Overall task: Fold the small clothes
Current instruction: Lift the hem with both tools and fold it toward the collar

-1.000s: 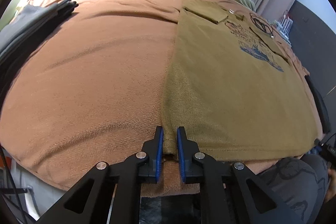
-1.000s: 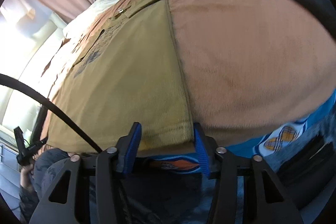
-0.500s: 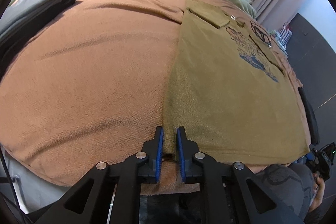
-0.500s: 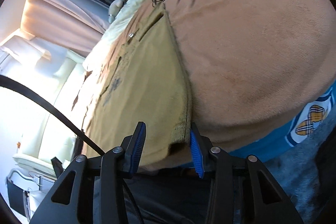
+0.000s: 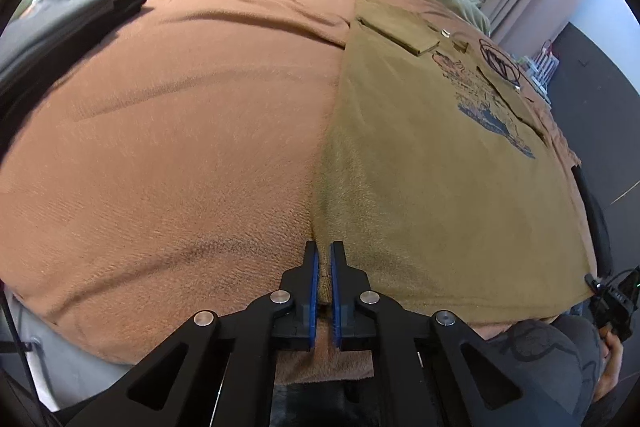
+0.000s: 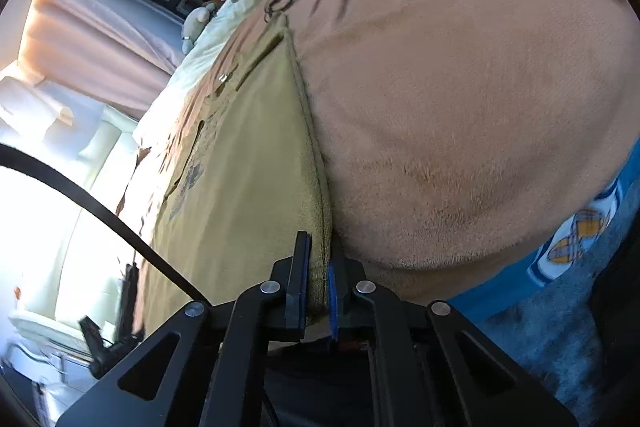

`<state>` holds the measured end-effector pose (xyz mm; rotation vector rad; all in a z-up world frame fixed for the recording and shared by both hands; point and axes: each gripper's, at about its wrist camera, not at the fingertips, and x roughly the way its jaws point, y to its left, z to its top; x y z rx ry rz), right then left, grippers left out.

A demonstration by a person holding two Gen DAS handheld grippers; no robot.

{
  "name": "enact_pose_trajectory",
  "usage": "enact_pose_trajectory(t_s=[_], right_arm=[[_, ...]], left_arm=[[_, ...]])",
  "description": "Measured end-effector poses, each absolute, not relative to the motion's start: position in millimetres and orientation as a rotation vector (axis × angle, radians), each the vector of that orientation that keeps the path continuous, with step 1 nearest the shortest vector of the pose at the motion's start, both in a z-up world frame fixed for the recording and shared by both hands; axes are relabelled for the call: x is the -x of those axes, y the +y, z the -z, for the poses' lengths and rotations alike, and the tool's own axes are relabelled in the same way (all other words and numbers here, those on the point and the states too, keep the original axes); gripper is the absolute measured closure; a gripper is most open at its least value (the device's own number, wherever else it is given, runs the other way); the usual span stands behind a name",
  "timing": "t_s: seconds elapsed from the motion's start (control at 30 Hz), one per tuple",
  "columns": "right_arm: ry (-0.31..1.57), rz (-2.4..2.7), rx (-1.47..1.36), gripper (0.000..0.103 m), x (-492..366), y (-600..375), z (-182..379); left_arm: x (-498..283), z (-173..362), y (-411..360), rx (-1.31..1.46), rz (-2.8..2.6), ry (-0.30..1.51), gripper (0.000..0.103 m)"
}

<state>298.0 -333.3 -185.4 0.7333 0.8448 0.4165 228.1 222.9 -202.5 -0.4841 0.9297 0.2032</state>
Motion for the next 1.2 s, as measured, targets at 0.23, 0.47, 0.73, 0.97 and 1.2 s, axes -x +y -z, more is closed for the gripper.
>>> enact_pose_trajectory(t_s=[0.23, 0.47, 0.73, 0.97, 1.2], right_arm=[[0.777, -0.438, -0.715, 0.1, -276.3, -334.9, 156.9], [0.716, -0.458, -0.701, 0.1, -255.2, -337.3, 132.1], [0.681, -0.47, -0.696, 0.1, -231.5, -346.2, 126.4], [0.636, -0.503, -0.672, 0.1, -210.2, -344.9, 116.5], [0.593, -0.524, -0.651, 0.1, -180.8, -352.3, 115.8]], left_arm=[[-212.4, 175.5, 231.9, 0.528, -0.186, 0.853, 0.098], [-202.0, 140.9, 226.6, 0.508, -0.159, 0.777, 0.098], [-173.1, 117.7, 229.8, 0.538, -0.118, 0.719, 0.098], [-140.2, 94.5, 223.5, 0.524, -0.091, 0.66, 0.098], [-103.2, 83.3, 215.5, 0.513, -0.07, 0.62, 0.098]])
